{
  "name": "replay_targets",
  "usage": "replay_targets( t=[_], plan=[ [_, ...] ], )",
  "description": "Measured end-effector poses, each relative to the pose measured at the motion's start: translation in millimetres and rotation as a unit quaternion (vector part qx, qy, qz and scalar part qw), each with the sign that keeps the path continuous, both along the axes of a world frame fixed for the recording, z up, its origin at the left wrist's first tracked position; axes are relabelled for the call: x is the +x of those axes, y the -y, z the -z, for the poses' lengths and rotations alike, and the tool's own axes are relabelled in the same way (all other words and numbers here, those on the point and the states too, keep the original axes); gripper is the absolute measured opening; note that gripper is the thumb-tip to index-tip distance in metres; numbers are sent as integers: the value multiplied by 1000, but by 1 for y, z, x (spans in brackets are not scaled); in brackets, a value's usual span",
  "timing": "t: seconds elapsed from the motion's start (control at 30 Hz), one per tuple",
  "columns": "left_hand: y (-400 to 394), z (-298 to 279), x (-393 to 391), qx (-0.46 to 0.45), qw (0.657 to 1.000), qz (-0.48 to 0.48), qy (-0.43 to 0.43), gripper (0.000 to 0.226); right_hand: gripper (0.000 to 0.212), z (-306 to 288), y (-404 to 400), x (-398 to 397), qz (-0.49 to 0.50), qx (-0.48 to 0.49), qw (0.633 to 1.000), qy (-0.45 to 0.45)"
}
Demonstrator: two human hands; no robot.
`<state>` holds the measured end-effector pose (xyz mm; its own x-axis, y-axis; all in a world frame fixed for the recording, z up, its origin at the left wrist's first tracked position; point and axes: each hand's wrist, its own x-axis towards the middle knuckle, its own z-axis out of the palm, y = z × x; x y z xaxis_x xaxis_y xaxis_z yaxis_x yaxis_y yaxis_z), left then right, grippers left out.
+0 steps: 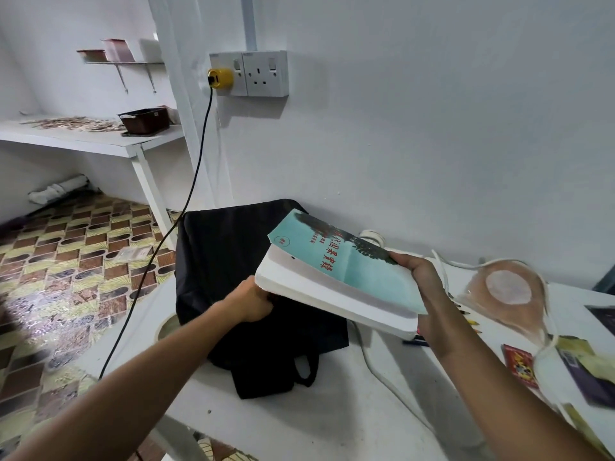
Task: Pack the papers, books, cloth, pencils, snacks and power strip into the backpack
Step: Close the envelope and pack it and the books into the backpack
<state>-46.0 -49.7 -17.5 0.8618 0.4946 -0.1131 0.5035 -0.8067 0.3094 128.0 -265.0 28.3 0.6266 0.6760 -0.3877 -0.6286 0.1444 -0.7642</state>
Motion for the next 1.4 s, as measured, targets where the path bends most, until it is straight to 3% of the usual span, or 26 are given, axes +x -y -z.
replay_targets(
  t=[0.1,0.23,0.37,0.4,0.63,0.83,0.9,0.97,1.03,1.13,1.2,1.27,1.4],
  plan=[
    [-9,-39,1,-52,997,-17,45,41,22,1,-2,4,-16,-20,1000,8],
    [-45,-87,11,-51,990,-7,128,14,29,2,-7,2,-59,-20,998,-22],
    [-69,-132,21,-16,984,-43,174,11,88,4,-11,1,-104,-25,994,-10],
    [-74,-140,23,-8,981,-47,186,11,93,4,-13,2,-114,-33,993,-2],
    [-76,-166,36,18,965,-54,257,13,21,8,-37,-7,-63,-70,995,-17],
    [-70,-179,38,15,965,-6,262,14,30,13,-86,-27,69,14,988,-139],
    [-68,-182,37,10,965,6,262,14,23,22,-113,-28,119,26,978,-170],
    [-67,-184,36,4,965,16,260,14,30,32,-140,-29,158,9,973,-166],
    [-67,-183,34,0,965,27,260,13,19,35,-156,-33,136,3,985,-108],
    [-70,-182,32,-4,963,39,265,14,26,34,-178,-37,106,-15,994,-25],
    [-73,-181,31,-10,963,44,267,14,26,36,-190,-34,125,-57,986,99],
    [-78,-180,30,-16,961,45,271,15,46,46,-199,-31,91,-144,954,246],
    [-88,-178,31,-29,958,41,284,17,63,48,-181,-51,-7,-302,834,462]
  ],
)
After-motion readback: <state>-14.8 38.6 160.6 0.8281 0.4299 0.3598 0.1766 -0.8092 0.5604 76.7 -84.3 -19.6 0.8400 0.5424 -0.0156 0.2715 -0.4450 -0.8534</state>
